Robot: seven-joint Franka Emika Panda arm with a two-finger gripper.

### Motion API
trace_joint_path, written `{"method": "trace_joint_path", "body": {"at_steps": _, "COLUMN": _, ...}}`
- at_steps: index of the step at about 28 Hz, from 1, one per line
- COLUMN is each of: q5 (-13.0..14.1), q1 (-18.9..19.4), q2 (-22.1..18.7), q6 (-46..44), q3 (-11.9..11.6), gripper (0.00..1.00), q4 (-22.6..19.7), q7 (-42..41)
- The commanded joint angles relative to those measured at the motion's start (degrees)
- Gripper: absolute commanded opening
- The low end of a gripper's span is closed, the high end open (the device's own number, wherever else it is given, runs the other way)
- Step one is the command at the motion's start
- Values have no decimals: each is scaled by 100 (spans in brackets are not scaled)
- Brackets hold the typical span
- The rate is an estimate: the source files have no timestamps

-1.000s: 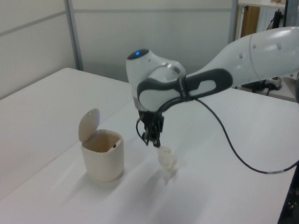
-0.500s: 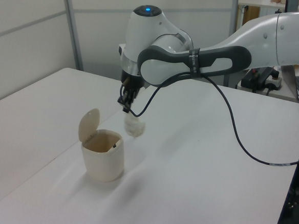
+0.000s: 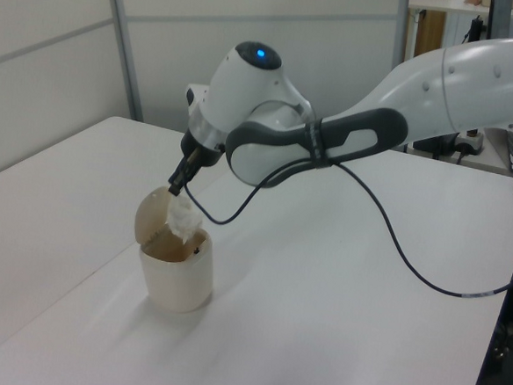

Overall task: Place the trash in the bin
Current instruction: 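Lower the paper into the bin opening and open the gripper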

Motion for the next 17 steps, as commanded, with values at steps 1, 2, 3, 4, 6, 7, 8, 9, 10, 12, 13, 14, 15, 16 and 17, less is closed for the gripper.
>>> {"method": "trace_joint_path", "body": {"at_steps": 1, "q5": -72, "q1": 108, "q2": 93, "q6": 266, "q3": -14, "gripper": 30, "q4": -112, "q7": -67}}
{"method": "trace_joint_path", "body": {"at_steps": 2, "q5": -72, "q1": 108, "q2": 93, "q6": 258, "q3": -14, "gripper": 37, "q4": -129, "q7": -67}}
{"method": "trace_joint_path", "body": {"at_steps": 3, "q5": -72, "q1": 108, "q2": 93, "q6": 249, "q3": -14, "gripper": 49, "q4": -147, "q7": -67}}
{"method": "trace_joint_path", "body": {"at_steps": 4, "q5": -72, "q1": 108, "q2": 84, "q6": 249, "q3": -14, "gripper": 65, "q4": -164, "q7": -32}}
{"method": "trace_joint_path", "body": {"at_steps": 6, "q5": -63, "q1": 109, "q2": 58, "q6": 231, "q3": -14, "gripper": 81, "q4": -200, "q7": -41}}
{"method": "trace_joint_path", "body": {"at_steps": 7, "q5": -98, "q1": 108, "q2": 23, "q6": 222, "q3": -14, "gripper": 82, "q4": -269, "q7": -67}}
{"method": "trace_joint_path", "body": {"at_steps": 8, "q5": -99, "q1": 108, "q2": -4, "q6": 222, "q3": -14, "gripper": 83, "q4": -314, "q7": -67}}
{"method": "trace_joint_path", "body": {"at_steps": 9, "q5": -99, "q1": 108, "q2": -30, "q6": 214, "q3": -14, "gripper": 86, "q4": -349, "q7": -58}}
{"method": "trace_joint_path", "body": {"at_steps": 10, "q5": -99, "q1": 108, "q2": -65, "q6": 196, "q3": -14, "gripper": 89, "q4": -367, "q7": -50}}
{"method": "trace_joint_path", "body": {"at_steps": 12, "q5": -90, "q1": 82, "q2": -214, "q6": -100, "q3": -23, "gripper": 96, "q4": -410, "q7": -23}}
{"method": "trace_joint_path", "body": {"at_steps": 13, "q5": -90, "q1": 73, "q2": -276, "q6": -268, "q3": -23, "gripper": 97, "q4": -402, "q7": -23}}
{"method": "trace_joint_path", "body": {"at_steps": 14, "q5": -90, "q1": 56, "q2": -329, "q6": -453, "q3": -23, "gripper": 99, "q4": -402, "q7": -23}}
{"method": "trace_joint_path", "body": {"at_steps": 15, "q5": -90, "q1": 47, "q2": -408, "q6": -655, "q3": -23, "gripper": 100, "q4": -402, "q7": -23}}
{"method": "trace_joint_path", "body": {"at_steps": 16, "q5": -90, "q1": 47, "q2": -487, "q6": -883, "q3": -31, "gripper": 100, "q4": -393, "q7": -23}}
{"method": "trace_joint_path", "body": {"at_steps": 17, "q5": -81, "q1": 38, "q2": -661, "q6": -1372, "q3": -40, "gripper": 100, "q4": -384, "q7": -41}}
